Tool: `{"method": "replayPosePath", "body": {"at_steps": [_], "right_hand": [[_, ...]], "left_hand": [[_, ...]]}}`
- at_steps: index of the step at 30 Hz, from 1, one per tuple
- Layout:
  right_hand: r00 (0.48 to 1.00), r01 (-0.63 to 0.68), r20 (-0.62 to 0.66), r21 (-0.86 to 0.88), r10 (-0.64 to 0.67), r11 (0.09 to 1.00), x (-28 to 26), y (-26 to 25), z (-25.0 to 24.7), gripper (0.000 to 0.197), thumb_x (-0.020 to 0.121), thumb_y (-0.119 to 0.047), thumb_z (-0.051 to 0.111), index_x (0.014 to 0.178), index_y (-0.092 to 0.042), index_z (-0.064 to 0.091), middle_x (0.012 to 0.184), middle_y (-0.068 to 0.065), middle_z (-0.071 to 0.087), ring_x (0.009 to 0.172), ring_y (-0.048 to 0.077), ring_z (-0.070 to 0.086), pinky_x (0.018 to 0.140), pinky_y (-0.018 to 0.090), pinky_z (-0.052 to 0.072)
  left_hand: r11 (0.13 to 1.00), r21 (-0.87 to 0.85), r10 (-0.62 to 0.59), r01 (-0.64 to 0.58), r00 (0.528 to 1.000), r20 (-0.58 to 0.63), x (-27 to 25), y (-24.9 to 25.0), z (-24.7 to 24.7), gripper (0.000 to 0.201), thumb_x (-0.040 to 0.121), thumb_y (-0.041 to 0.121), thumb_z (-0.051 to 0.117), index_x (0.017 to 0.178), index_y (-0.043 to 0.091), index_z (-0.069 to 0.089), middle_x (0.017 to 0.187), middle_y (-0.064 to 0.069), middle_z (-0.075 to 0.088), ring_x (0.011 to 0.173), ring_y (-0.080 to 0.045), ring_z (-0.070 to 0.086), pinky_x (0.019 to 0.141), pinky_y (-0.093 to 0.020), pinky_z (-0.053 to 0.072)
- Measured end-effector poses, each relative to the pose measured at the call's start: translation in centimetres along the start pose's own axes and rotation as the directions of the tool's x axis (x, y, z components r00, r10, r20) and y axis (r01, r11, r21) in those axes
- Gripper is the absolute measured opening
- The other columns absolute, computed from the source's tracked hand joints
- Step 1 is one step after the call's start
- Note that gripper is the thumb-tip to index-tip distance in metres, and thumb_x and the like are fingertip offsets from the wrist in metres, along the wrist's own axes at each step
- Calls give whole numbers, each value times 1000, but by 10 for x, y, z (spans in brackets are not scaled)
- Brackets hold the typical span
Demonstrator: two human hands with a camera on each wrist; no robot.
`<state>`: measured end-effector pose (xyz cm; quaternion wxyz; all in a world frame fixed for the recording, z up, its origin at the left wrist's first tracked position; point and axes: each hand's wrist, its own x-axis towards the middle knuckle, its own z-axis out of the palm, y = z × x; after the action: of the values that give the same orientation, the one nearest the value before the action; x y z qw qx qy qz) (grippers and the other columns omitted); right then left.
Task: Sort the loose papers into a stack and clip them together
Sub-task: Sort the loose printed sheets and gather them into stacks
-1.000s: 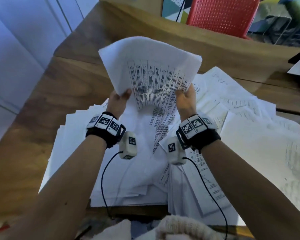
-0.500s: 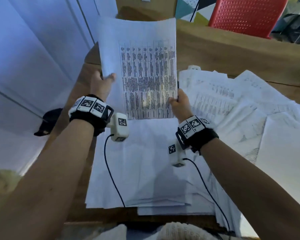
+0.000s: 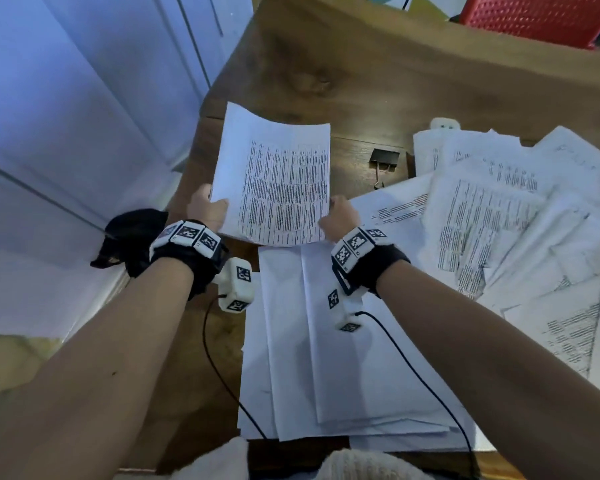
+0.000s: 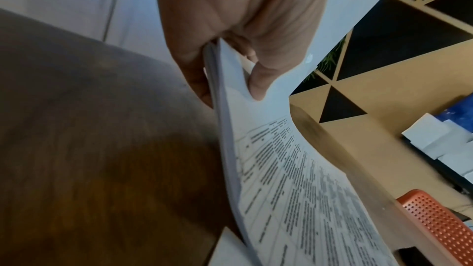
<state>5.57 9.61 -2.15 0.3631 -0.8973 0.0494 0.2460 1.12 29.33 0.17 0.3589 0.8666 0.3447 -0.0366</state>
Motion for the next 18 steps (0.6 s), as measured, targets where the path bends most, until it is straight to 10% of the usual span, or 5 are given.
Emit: {"method": "replayPosePath", "body": {"at_steps": [7, 13, 18], "right_hand": [[998, 54, 29, -236, -49, 970, -7, 4, 0, 21, 81, 0, 47, 99, -6, 39, 115, 16, 42, 105, 30, 42, 90, 36, 36], [998, 33, -40, -353, -50, 935, -63, 22, 3, 66, 79, -33, 61, 131, -9, 30, 136, 13, 28, 122, 35, 32, 96, 46, 34], [998, 42, 53, -546, -16, 837, -108, 47, 44, 100, 67, -58, 67, 140, -15, 14, 148, 13, 9, 135, 41, 11, 101, 52, 30]], "left_hand": [[963, 210, -189, 170, 979, 77, 1, -6, 15, 70, 83, 23, 67, 138, -1, 30, 149, -21, 22, 139, -36, 24, 112, -43, 25], [977, 119, -157, 179, 972, -174, -35, -12, 35, 72, 73, 20, 74, 129, 3, 32, 143, -18, 24, 133, -35, 24, 105, -46, 31], [950, 109, -284, 292, 955, -86, -79, -16, 58, 78, 74, 31, 70, 132, -1, 28, 143, -16, 21, 133, -34, 23, 106, -45, 29]]}}
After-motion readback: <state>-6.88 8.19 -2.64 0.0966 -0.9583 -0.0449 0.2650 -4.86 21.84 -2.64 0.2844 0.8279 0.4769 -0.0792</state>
